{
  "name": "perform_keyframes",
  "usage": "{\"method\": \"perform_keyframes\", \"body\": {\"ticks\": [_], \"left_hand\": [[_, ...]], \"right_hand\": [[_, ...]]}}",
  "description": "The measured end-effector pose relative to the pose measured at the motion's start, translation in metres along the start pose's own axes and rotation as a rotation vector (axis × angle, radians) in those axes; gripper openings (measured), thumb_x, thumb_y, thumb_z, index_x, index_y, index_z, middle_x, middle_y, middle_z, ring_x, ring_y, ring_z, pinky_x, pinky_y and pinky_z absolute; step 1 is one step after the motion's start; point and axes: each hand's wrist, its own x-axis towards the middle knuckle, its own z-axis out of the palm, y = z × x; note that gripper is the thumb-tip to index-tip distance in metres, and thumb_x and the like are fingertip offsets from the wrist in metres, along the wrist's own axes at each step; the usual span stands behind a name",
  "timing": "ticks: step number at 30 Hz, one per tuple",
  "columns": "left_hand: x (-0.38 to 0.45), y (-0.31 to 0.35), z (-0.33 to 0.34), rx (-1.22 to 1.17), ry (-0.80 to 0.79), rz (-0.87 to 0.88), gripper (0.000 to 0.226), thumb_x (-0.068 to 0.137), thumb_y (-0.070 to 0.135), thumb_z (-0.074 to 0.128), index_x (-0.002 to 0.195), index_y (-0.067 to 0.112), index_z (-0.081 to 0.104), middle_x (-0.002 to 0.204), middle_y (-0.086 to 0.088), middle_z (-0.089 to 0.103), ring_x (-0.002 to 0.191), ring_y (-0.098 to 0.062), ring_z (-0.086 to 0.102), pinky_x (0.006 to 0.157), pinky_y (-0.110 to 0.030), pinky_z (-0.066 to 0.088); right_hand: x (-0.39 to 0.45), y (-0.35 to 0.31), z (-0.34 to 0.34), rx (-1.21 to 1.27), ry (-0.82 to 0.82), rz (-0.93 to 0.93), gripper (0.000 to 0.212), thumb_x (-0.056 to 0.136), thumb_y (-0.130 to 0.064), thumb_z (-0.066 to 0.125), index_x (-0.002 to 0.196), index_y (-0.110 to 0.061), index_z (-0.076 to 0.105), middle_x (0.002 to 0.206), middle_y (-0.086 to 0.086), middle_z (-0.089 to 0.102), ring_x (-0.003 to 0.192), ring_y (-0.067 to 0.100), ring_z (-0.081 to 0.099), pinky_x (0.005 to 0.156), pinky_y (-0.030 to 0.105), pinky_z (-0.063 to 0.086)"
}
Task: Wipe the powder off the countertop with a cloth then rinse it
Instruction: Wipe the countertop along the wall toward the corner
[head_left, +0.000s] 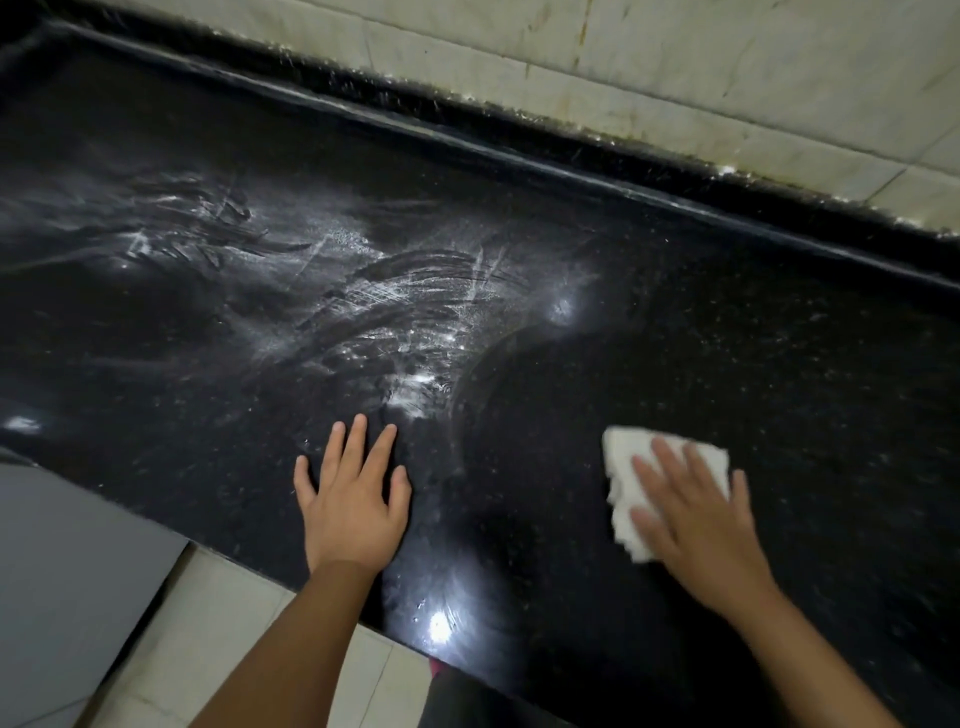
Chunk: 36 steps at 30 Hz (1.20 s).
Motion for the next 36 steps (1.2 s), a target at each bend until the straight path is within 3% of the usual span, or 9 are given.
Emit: {"method": "perform_keyframes", "body": {"ticks": [4,10,13,16,20,24,28,31,36], "left_hand": [[0.000,0.000,-0.001,0.012,-0.009,-0.011,0.081,0.073,0.054,-0.001,0.141,0.027,0.033,0.153,0.000,0.019,0.142,-0.016,0.007,0.112,-0.045,-0.005],[0.000,0.000,0.000,0.029,-0.009,-0.009,0.080,0.074,0.053,0.001,0.140,0.025,0.035,0.153,-0.002,0.021,0.142,-0.017,0.009,0.112,-0.046,-0.002],[0.000,-0.001,0.000,0.033,-0.004,-0.007,0.081,0.074,0.054,0.001,0.140,0.024,0.036,0.152,-0.002,0.022,0.142,-0.017,0.010,0.112,-0.045,-0.003],[-0.001,0.000,-0.001,0.030,-0.005,-0.005,0.081,0.073,0.055,0.001,0.140,0.024,0.036,0.152,-0.002,0.022,0.142,-0.017,0.010,0.112,-0.045,-0.003],[0.000,0.002,-0.003,0.030,-0.012,0.003,0.073,0.079,0.051,0.007,0.139,0.023,0.037,0.152,-0.003,0.023,0.142,-0.018,0.010,0.112,-0.046,-0.002],[-0.001,0.003,-0.003,0.031,-0.021,-0.006,0.062,0.083,0.042,0.019,0.139,0.022,0.037,0.152,-0.003,0.023,0.142,-0.019,0.011,0.112,-0.047,-0.001],[-0.001,0.004,-0.002,0.030,-0.019,-0.009,0.062,0.082,0.042,0.020,0.139,0.023,0.038,0.152,-0.003,0.024,0.142,-0.019,0.011,0.112,-0.047,0.000],[0.001,0.004,-0.004,0.031,-0.018,-0.011,0.063,0.082,0.042,0.019,0.139,0.023,0.037,0.152,-0.003,0.023,0.142,-0.018,0.010,0.112,-0.046,-0.001],[-0.001,0.004,-0.004,0.029,-0.016,-0.007,0.062,0.084,0.042,0.018,0.140,0.024,0.036,0.153,-0.002,0.021,0.142,-0.018,0.009,0.112,-0.046,-0.002]], "right_hand": [[0.055,-0.024,-0.021,0.163,-0.038,0.252,0.055,0.097,-0.046,0.010,0.148,-0.030,0.000,0.157,-0.004,-0.010,0.144,0.021,-0.010,0.113,0.054,-0.003],[0.087,-0.111,-0.036,0.189,-0.089,-0.072,0.052,0.099,-0.042,0.018,0.148,-0.032,0.004,0.157,-0.005,-0.011,0.143,0.022,-0.015,0.110,0.054,-0.012],[0.065,-0.129,-0.022,0.166,-0.061,-0.271,0.050,0.098,-0.042,0.023,0.147,-0.032,0.017,0.158,-0.003,0.002,0.145,0.024,-0.003,0.111,0.057,-0.004],[0.028,-0.114,-0.001,0.081,0.057,-0.394,0.049,0.082,-0.046,0.031,0.122,-0.035,0.058,0.134,-0.003,0.054,0.128,0.025,0.044,0.100,0.059,0.034],[-0.034,-0.059,0.034,-0.014,0.093,-0.450,0.041,0.091,-0.048,0.027,0.127,-0.033,0.040,0.142,-0.005,0.040,0.139,0.022,0.021,0.107,0.049,0.010],[-0.079,0.000,0.046,0.041,0.050,-0.236,0.050,0.097,-0.051,0.006,0.134,-0.036,0.035,0.156,-0.014,0.003,0.144,0.010,-0.004,0.112,0.045,0.000],[-0.056,0.033,0.024,0.068,0.078,0.151,0.058,0.097,-0.050,0.003,0.140,-0.028,0.036,0.153,-0.003,0.025,0.141,0.020,0.012,0.108,0.058,0.016],[-0.007,0.024,0.000,0.166,0.008,0.376,0.052,0.099,-0.042,0.012,0.148,-0.029,0.004,0.157,-0.003,-0.005,0.144,0.022,-0.006,0.113,0.054,0.001],[0.057,-0.035,-0.021,0.211,-0.023,0.284,0.052,0.100,-0.040,0.016,0.148,-0.029,0.000,0.157,-0.002,-0.009,0.144,0.024,-0.008,0.111,0.056,-0.005]]}}
